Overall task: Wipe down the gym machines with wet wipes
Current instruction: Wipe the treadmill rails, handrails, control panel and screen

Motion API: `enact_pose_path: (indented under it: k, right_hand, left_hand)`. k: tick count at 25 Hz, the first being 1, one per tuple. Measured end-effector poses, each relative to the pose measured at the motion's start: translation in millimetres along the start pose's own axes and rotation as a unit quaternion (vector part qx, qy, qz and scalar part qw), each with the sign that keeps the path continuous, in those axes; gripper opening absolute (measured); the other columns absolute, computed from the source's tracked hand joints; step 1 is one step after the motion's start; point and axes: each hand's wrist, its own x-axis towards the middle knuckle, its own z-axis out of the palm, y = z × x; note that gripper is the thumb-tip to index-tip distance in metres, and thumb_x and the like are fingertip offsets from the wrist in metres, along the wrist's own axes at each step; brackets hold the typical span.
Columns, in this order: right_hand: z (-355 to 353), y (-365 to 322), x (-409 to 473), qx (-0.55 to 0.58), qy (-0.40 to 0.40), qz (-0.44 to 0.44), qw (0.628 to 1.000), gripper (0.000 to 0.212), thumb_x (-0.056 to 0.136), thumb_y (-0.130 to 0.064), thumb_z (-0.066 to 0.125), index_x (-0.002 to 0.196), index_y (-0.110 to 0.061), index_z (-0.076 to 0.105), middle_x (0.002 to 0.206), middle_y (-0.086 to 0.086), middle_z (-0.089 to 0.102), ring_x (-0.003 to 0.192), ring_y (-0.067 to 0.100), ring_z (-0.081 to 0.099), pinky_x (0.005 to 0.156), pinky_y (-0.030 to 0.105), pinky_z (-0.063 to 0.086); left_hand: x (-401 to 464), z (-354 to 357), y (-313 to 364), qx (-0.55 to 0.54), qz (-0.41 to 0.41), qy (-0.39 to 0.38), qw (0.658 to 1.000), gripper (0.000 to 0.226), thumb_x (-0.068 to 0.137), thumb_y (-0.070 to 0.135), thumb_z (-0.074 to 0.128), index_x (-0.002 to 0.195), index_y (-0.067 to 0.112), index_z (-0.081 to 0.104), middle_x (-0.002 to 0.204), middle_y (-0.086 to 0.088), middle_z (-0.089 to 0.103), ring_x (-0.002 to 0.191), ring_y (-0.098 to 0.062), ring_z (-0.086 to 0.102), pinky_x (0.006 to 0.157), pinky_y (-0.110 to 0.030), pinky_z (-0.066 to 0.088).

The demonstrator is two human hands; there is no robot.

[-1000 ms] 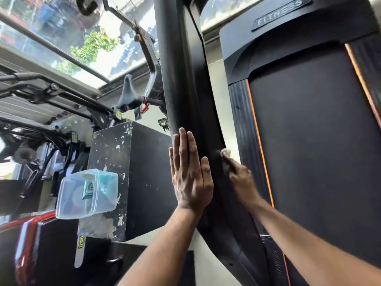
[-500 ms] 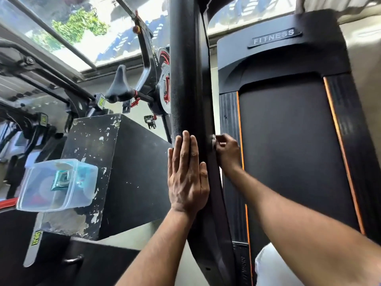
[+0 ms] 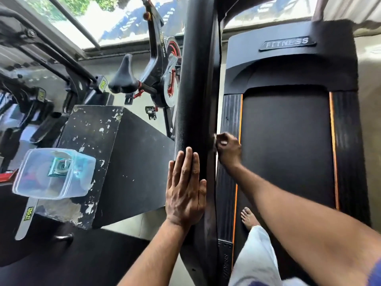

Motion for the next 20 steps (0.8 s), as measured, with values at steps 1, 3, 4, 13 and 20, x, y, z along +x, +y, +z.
enact_pose_path:
  k: [1,3,4,13,20]
  right_hand:
    - [-2.5,8.4,-11.8,-0.02,-0.024,0.035,0.999,0.01,0.095,-0.012,0.067,0.1,-0.008,0.076,0.098,0.012,0.075,0.09,0.025,0.072,0.064,0.023,0.043]
    - [-8.4,12.5,-52.9,-0.004,-0.055,0.059,0.997,0.011,0.094,-0.014,0.07,0.101,-0.011,0.078,0.095,0.008,0.077,0.092,0.024,0.074,0.067,0.021,0.046]
    - [-12.4,4.3,-72.8,0.022,-0.057,0.036,0.998,0.013,0.095,-0.017,0.07,0.105,-0.013,0.079,0.099,0.004,0.077,0.095,0.02,0.074,0.073,0.021,0.05]
    - [-30.5,-53.0,-33.5,0.314,-0.241,0.109,0.912,0.043,0.113,-0.045,0.022,0.15,-0.033,0.04,0.146,-0.022,0.052,0.129,-0.019,0.043,0.113,0.008,0.027]
    - [-35.4,-84.9,-2.4,0.299,-0.271,0.012,0.915,0.074,0.092,-0.016,0.03,0.16,-0.021,0.002,0.16,-0.027,0.001,0.149,-0.012,0.004,0.116,0.004,0.01]
  left_hand:
    - [1.5,-0.5,0.5,0.005,-0.006,-0.006,1.0,0.068,0.102,0.029,0.042,0.163,0.009,0.02,0.173,-0.008,0.012,0.159,-0.029,0.013,0.128,-0.051,0.013]
    - [0.4,-1.5,2.0,0.005,-0.011,-0.016,1.0,0.069,0.103,0.03,0.044,0.163,0.01,0.018,0.173,-0.007,0.011,0.159,-0.029,0.013,0.128,-0.052,0.014]
    - [-0.3,-3.3,3.4,0.003,-0.012,-0.023,1.0,0.069,0.104,0.032,0.043,0.163,0.01,0.017,0.173,-0.006,0.01,0.159,-0.029,0.013,0.128,-0.052,0.015]
    - [167.1,-29.7,7.4,-0.095,-0.039,-0.054,0.993,0.065,0.109,0.043,0.027,0.163,0.009,0.02,0.173,-0.007,0.012,0.159,-0.016,0.01,0.129,-0.044,0.014]
    - [231.6,-15.5,5.2,-0.034,-0.043,-0.067,0.996,0.062,0.109,0.038,0.027,0.163,0.008,0.022,0.173,-0.005,0.013,0.16,-0.014,0.006,0.13,-0.04,0.008]
